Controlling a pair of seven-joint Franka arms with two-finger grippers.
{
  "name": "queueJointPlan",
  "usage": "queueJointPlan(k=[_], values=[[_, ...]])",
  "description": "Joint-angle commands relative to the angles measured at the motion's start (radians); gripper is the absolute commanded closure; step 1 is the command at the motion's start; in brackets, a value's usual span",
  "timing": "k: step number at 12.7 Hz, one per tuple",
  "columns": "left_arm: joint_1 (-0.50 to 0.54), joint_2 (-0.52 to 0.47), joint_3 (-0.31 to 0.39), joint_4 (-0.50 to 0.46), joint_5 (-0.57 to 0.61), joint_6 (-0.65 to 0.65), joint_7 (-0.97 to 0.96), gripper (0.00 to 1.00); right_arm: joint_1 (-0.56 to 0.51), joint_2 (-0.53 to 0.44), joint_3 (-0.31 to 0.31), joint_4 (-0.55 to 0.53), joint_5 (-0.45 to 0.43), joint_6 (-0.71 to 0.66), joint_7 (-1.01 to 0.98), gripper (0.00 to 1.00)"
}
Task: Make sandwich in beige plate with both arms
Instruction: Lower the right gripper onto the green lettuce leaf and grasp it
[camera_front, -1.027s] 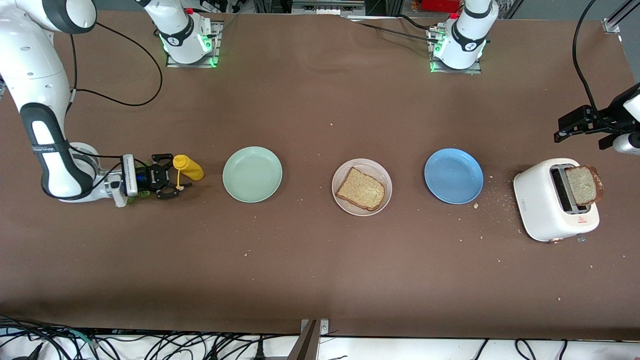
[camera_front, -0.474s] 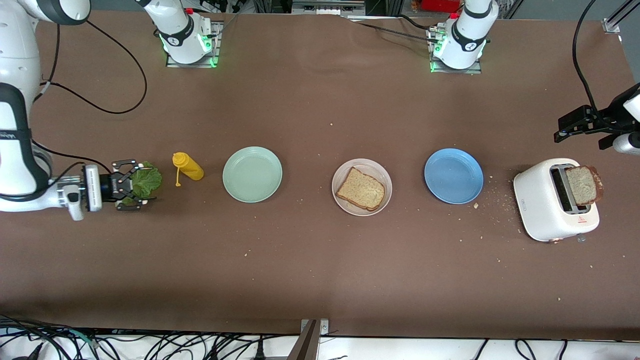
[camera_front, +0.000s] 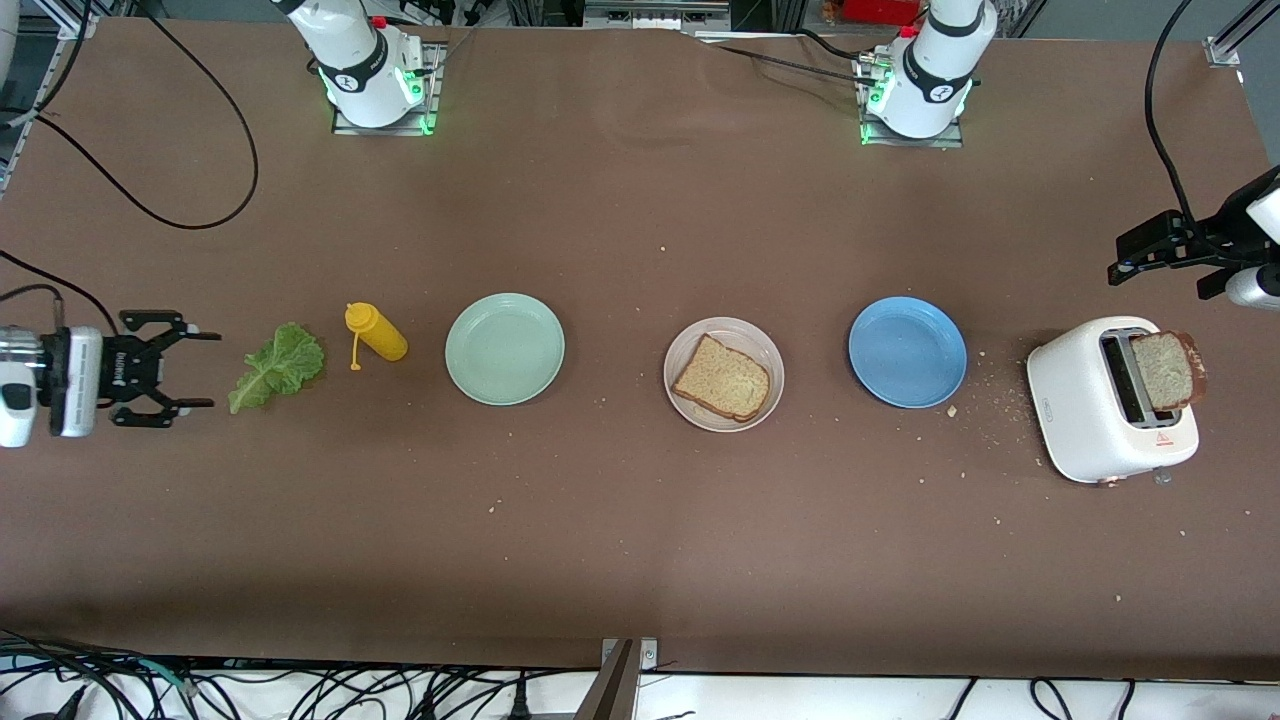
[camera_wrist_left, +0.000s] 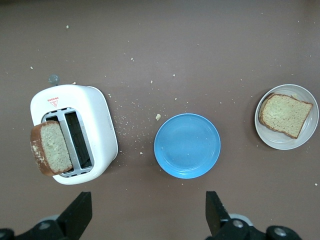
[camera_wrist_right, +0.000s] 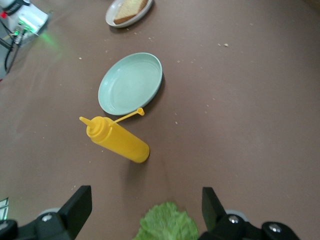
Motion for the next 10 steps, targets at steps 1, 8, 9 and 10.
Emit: queueJointPlan(k=[1, 8, 9, 10], values=[[-0.001, 0.011, -0.004, 0.026, 0.014, -0.01, -0.003, 0.0, 0.027, -0.054, 0.012, 0.014, -0.175, 0.013, 0.241, 0.02], [-0.001, 0.011, -0.004, 0.026, 0.014, -0.01, -0.003, 0.0, 0.19, -0.206, 0.013, -0.182, -0.52, 0.195, 0.834, 0.02], [-0.001, 0.011, -0.004, 0.026, 0.014, -0.008, -0.003, 0.0, 0.193, -0.245, 0.015, -0.3, -0.522, 0.306, 0.848, 0.02], [-0.001, 0.011, -0.003, 0.026, 0.014, -0.008, -0.003, 0.0, 0.195, -0.283, 0.015, -0.422, -0.522, 0.435, 0.848, 0.02]])
